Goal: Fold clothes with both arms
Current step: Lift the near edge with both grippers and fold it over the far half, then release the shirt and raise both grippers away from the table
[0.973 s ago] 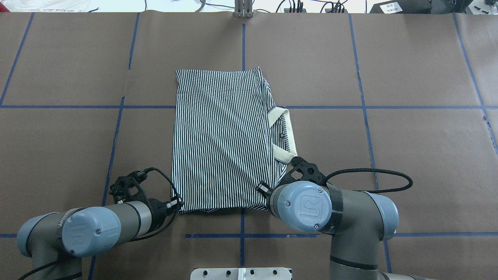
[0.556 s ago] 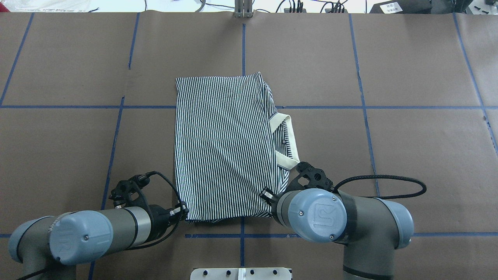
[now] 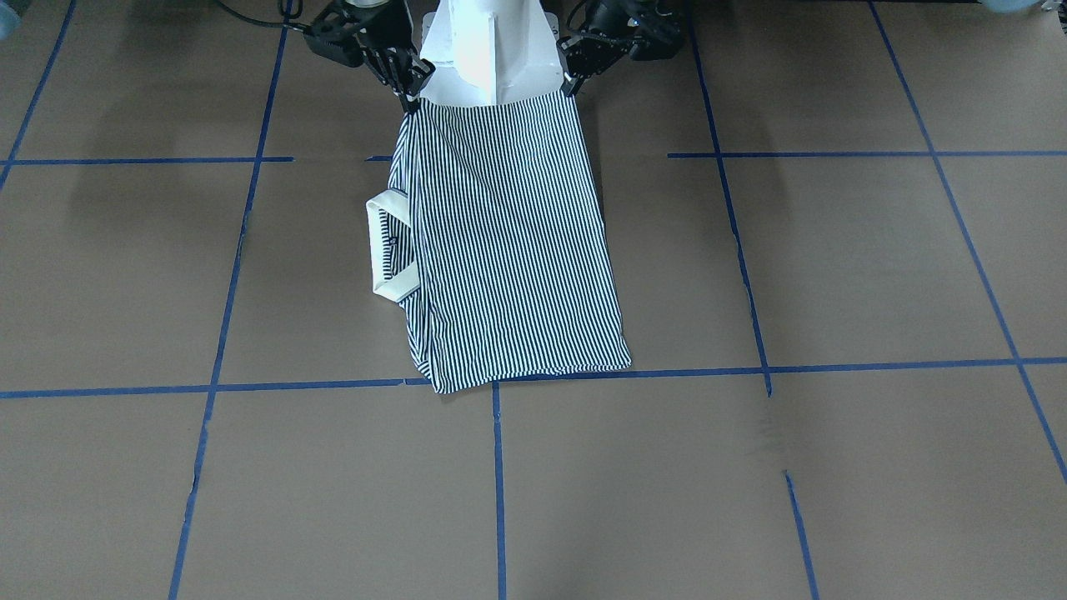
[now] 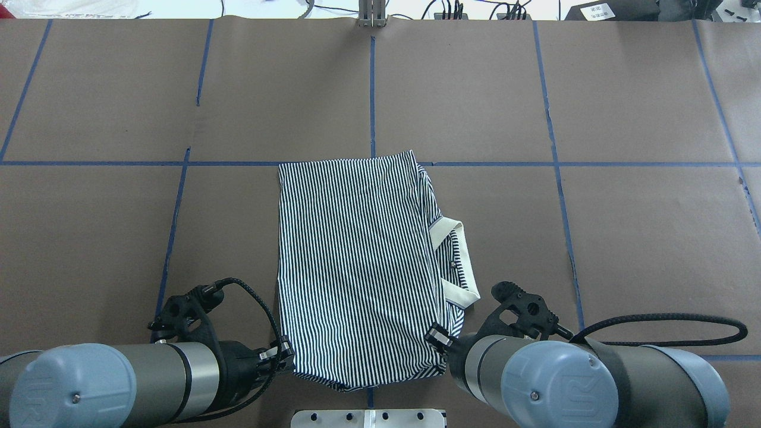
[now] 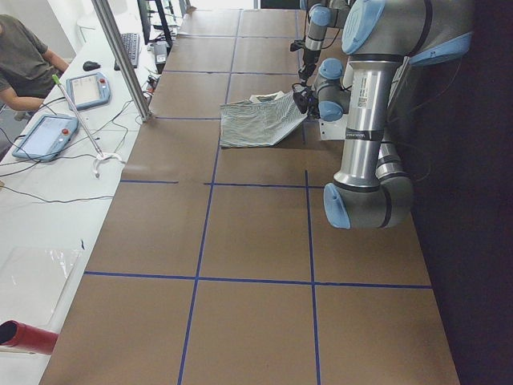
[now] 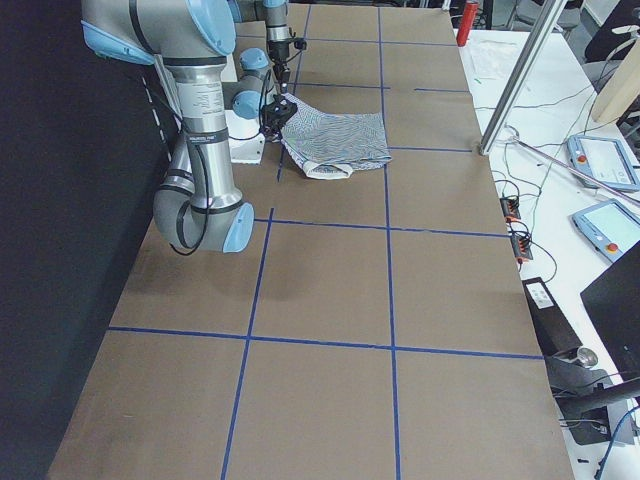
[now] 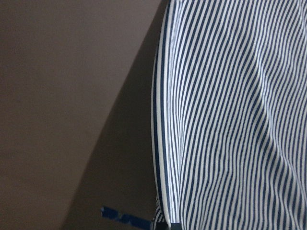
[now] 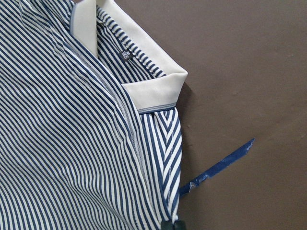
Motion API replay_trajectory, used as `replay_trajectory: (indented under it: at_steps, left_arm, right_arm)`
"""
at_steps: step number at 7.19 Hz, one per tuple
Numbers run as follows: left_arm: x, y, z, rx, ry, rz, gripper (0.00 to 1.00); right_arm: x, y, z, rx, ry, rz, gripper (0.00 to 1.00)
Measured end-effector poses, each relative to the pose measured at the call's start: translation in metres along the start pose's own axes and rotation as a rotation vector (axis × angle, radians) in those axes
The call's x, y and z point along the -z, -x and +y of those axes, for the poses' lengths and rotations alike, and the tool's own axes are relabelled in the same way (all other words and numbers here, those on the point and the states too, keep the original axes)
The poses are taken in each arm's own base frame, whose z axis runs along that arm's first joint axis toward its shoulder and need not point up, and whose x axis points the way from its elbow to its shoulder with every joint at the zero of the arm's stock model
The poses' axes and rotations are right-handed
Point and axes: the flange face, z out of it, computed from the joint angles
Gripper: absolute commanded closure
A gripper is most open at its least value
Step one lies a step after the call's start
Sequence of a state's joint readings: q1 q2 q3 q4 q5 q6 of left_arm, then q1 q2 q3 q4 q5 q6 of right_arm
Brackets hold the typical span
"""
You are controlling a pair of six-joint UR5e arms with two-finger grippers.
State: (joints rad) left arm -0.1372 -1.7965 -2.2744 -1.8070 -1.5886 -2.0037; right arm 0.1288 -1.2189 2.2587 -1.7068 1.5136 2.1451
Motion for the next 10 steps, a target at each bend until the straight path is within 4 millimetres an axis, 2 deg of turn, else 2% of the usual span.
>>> replay_trajectory:
  at_steps: [1,3,5,8,9,10]
  left_arm:
    - [0.012,-0.014,-0.008,-0.004,-0.021,-0.003,1.00]
    - [0.024,-0.036,-0.056,-0.048,-0.111,0.010,1.00]
    - [0.014,-0.054,-0.113,-0.081,-0.213,-0.002,1.00]
    - [-0.005,-0.080,-0.184,-0.104,-0.305,-0.024,1.00]
    - [-0.024,-0.088,-0.211,-0.099,-0.332,-0.019,0.80]
    - [-0.058,-0.091,-0.250,-0.109,-0.364,-0.024,0.54]
  right_arm:
    - [0.013,0.027,-0.013,-0.024,-0.034,-0.021,1.00]
    - [0.012,0.086,-0.059,-0.040,-0.112,-0.039,1.00]
    - [-0.006,0.142,-0.110,-0.057,-0.153,-0.027,1.00]
    - [-0.053,0.205,-0.181,-0.082,-0.146,-0.025,1.00]
    - [-0.070,0.221,-0.201,-0.065,-0.152,-0.004,0.30]
    - [-0.095,0.238,-0.225,-0.041,-0.156,0.012,0.00]
